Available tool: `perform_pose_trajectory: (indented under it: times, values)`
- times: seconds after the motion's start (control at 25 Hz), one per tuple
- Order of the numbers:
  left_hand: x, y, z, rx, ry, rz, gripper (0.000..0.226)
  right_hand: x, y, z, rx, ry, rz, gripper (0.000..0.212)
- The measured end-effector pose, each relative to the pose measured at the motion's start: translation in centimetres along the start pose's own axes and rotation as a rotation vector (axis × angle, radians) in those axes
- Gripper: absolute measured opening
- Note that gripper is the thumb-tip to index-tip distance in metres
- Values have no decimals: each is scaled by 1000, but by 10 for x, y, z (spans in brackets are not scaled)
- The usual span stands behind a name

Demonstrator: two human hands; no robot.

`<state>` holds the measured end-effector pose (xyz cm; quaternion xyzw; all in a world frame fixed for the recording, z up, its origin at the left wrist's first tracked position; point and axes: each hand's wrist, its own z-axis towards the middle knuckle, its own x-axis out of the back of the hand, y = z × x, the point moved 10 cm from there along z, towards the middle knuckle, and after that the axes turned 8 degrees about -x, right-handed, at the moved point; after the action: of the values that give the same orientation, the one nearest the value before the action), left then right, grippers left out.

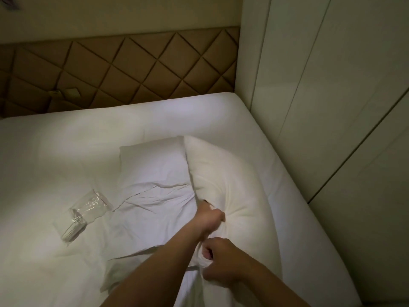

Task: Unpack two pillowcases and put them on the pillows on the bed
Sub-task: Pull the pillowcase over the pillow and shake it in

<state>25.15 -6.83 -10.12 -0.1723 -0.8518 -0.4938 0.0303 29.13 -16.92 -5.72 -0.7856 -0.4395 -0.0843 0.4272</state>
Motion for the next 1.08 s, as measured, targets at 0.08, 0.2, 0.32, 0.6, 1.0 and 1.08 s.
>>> perform_pose_trajectory:
  times: [0.08,0.2,0.32,0.6,1.0,1.08]
  values:
    - [-9,30,-20,-173,-3,17,48,23,7,-17,-13,86,120,19]
    - [6,84,-60,-394,64,87,29,124,31,-42,-54,686,228,19]
    - [45,136,-96,-506,103,112,29,165,51,-40,-212,656,619,35]
    - [173,233,-231,-751,157,63,38,158,-20,-42,-141,382,1132,55]
    - [322,196,-315,-688,153,-205,55,217,-217,-103,457,355,1245,31]
    - [338,200,-308,-674,232,-275,66,208,-249,-98,466,300,1199,53]
